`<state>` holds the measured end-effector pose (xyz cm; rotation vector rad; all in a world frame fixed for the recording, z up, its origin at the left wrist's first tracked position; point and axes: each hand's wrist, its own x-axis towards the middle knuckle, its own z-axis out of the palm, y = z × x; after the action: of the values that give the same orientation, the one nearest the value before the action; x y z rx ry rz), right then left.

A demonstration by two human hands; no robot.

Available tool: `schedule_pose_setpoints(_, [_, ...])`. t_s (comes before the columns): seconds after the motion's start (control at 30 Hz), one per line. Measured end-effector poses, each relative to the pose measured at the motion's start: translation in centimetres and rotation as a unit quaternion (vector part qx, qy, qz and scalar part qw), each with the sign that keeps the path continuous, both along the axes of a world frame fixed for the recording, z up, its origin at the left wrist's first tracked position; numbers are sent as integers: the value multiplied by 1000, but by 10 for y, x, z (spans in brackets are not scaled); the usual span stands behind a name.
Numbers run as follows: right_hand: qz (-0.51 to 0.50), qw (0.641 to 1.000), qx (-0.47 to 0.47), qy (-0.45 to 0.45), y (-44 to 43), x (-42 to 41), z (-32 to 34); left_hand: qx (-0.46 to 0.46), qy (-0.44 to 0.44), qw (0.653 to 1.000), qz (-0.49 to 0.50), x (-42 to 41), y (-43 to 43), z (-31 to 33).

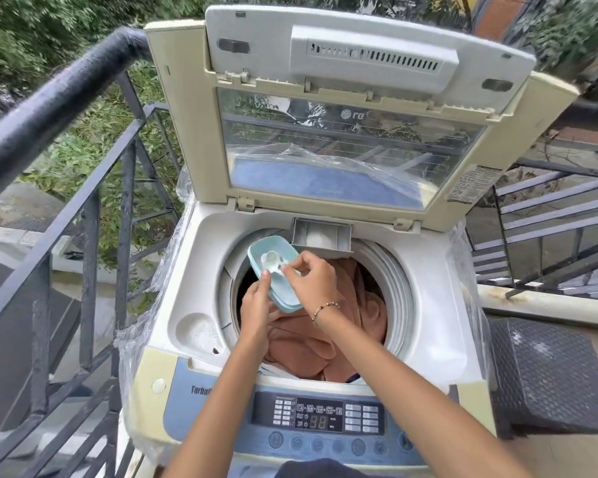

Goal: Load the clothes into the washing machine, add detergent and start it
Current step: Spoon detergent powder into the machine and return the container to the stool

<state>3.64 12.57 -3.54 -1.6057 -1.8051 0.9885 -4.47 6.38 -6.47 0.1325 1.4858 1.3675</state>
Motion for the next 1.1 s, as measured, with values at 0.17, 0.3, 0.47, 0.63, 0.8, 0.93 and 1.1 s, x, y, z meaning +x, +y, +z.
schedule_pose_setpoints(0.17, [52, 985, 123, -112, -7, 16, 4, -18, -27, 999, 0, 5, -6, -8])
schedule_pose_setpoints(0.3, [30, 988, 106, -108, -4, 44, 7, -23, -16, 999, -16, 12, -10, -4])
schedule_pose_setpoints(0.47, [27, 994, 39, -101, -7, 70, 18, -19, 30, 998, -60, 25, -8, 2])
schedule_pose_setpoints(0.63, [-14, 997, 7, -76, -8, 86, 22, 4, 67, 993, -101, 38, -9, 18])
schedule_pose_setpoints(0.8, [-68, 996, 0, -49, -4, 116, 34, 43, 77, 986, -141, 61, -8, 42])
schedule_pose_setpoints(0.93, [-104, 994, 16, -36, 3, 164, 47, 53, 91, 980, -168, 97, 4, 53])
schedule_pose_setpoints(1.1, [-179, 983, 37, -18, 26, 250, 50, 63, 120, 971, -199, 160, 30, 58])
